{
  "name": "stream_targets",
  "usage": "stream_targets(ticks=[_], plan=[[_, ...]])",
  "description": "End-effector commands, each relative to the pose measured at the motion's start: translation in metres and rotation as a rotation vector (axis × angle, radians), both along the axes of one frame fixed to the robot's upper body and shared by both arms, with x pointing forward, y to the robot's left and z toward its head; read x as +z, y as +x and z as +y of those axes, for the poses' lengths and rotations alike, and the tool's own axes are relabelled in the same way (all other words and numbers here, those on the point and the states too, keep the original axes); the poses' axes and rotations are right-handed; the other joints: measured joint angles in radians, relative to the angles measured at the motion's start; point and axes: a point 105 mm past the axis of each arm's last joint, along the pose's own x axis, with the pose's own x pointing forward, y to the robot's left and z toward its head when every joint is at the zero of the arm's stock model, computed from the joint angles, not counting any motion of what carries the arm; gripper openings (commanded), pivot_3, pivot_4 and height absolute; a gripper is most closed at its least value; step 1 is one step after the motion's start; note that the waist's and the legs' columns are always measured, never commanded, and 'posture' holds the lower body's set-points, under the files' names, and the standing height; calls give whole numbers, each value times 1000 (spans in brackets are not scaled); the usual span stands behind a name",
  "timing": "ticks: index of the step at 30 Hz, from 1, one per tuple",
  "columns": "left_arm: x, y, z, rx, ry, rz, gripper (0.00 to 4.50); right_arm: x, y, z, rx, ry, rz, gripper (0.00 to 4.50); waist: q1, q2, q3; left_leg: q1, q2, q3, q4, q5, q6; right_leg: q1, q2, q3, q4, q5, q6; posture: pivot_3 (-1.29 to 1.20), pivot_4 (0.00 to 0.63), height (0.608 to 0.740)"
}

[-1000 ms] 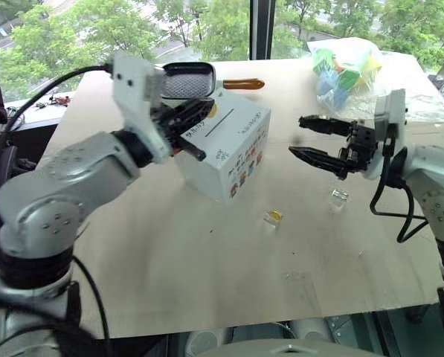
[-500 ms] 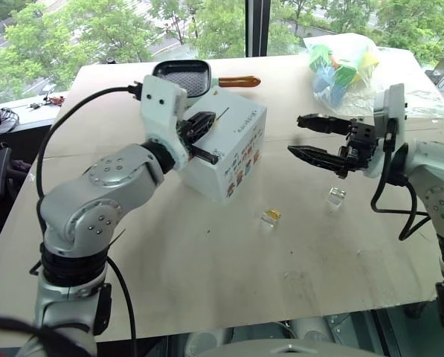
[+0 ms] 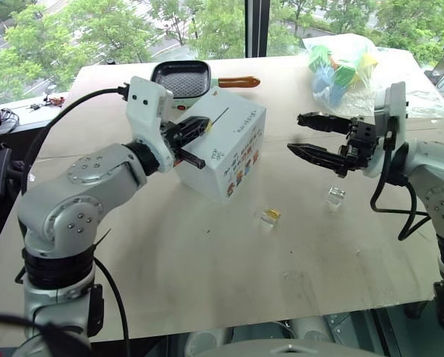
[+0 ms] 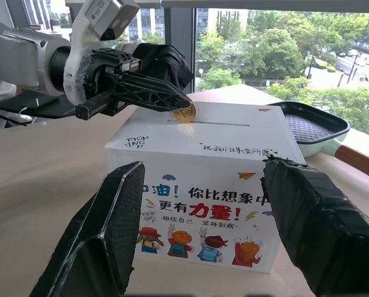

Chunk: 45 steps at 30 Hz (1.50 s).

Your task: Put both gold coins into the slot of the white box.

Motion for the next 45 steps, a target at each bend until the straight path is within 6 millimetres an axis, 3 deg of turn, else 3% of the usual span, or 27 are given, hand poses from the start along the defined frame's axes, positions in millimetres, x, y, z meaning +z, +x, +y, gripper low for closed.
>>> stream_targets(ticks=[1,9,18,28,32,35,37,41,44,45], plan=[[-12,3,3,13,34,52,0,11,-7,-2,0,24,-48,3289,0,0,0,0,0,0,0,0,0,0,0,0,0,0,0,0,150,721],[-17,2,8,-8,71,73,0,9,-9,0,10,26,-43,3289,-1,0,-1,1,0,0,1,0,0,0,0,0,1,0,0,0,150,721],[-12,8,27,30,76,92,0,5,-10,1,17,36,-38,3289,-6,0,-2,1,0,1,1,0,0,0,1,1,2,0,0,0,150,721],[-11,9,24,-5,90,96,0,4,-12,0,9,50,-41,3289,-8,0,-2,2,1,1,1,0,0,0,1,1,3,0,0,0,150,721],[-9,9,21,-12,76,85,1146,3,-12,-1,4,50,-37,3328,-6,0,-2,2,1,1,2,0,-1,0,1,1,3,0,0,0,150,721],[-5,11,21,2,88,48,2636,3,-11,-2,4,53,-33,3328,-5,0,-2,2,0,1,2,0,-1,0,1,1,3,0,0,0,150,721],[12,10,19,0,48,-49,3596,4,-10,-3,5,57,-32,3328,-3,0,-2,2,0,1,2,0,-1,0,1,1,3,0,0,0,150,721],[62,-19,8,-141,-171,-274,3596,-2,-10,-5,2,50,-13,3328,-1,-1,-1,-1,0,0,3,0,-1,0,0,0,2,0,0,0,150,721],[59,-46,6,-281,-173,-255,3596,-16,-9,-6,-6,46,34,3328,-7,-1,-1,-2,0,-1,3,0,0,0,0,-1,1,0,0,0,150,721],[46,-59,8,-342,-134,-197,3596,-30,-10,-2,-11,18,55,3328,-12,-1,-1,-1,0,-1,3,0,0,-1,0,0,1,0,0,0,150,721]])
